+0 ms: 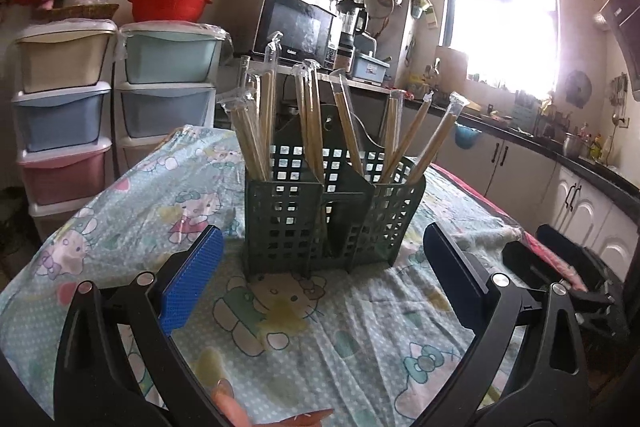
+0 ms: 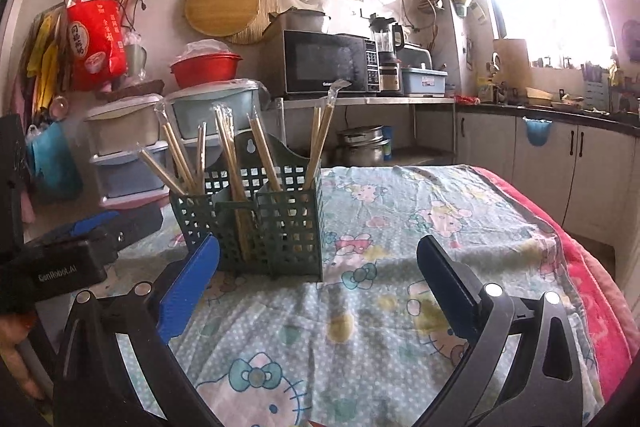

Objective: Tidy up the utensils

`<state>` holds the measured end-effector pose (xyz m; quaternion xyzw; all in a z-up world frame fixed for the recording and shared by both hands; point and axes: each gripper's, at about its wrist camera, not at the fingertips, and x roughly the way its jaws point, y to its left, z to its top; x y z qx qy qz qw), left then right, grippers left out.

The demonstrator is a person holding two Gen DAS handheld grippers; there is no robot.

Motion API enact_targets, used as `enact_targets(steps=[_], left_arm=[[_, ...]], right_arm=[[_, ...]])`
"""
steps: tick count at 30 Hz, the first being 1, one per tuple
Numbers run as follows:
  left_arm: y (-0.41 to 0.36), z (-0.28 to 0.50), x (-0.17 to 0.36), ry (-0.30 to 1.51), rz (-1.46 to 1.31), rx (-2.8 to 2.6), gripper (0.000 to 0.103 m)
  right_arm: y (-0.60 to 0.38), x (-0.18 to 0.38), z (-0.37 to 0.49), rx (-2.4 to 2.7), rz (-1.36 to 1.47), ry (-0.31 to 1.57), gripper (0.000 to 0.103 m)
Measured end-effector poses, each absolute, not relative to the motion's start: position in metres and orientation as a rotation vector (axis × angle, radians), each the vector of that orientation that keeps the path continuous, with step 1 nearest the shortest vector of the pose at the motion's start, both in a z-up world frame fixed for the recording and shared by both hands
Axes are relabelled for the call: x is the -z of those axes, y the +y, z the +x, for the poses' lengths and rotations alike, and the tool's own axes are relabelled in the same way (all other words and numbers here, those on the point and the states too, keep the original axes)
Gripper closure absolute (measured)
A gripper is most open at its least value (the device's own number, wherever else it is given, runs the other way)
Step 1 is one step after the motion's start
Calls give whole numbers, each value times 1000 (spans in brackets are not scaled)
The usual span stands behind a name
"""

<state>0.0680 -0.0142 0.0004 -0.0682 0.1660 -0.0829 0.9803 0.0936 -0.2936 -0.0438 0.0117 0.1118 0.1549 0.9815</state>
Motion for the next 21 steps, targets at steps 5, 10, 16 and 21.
enact_targets(steps=[5, 10, 16, 21], left_arm=[[-17, 69, 5, 345, -130, 174, 11], [-16, 70, 7, 351, -136, 174, 11], [-15, 69, 7, 346, -144, 174, 11], [-15, 68, 7, 344, -142, 172, 11]], right_arm=[[-294, 45, 94, -306, 19, 222, 7], [-294, 45, 93, -306, 17, 217, 7], [-294, 45, 91, -300, 13, 210, 7], [-294, 45, 90, -297, 11, 205, 7]])
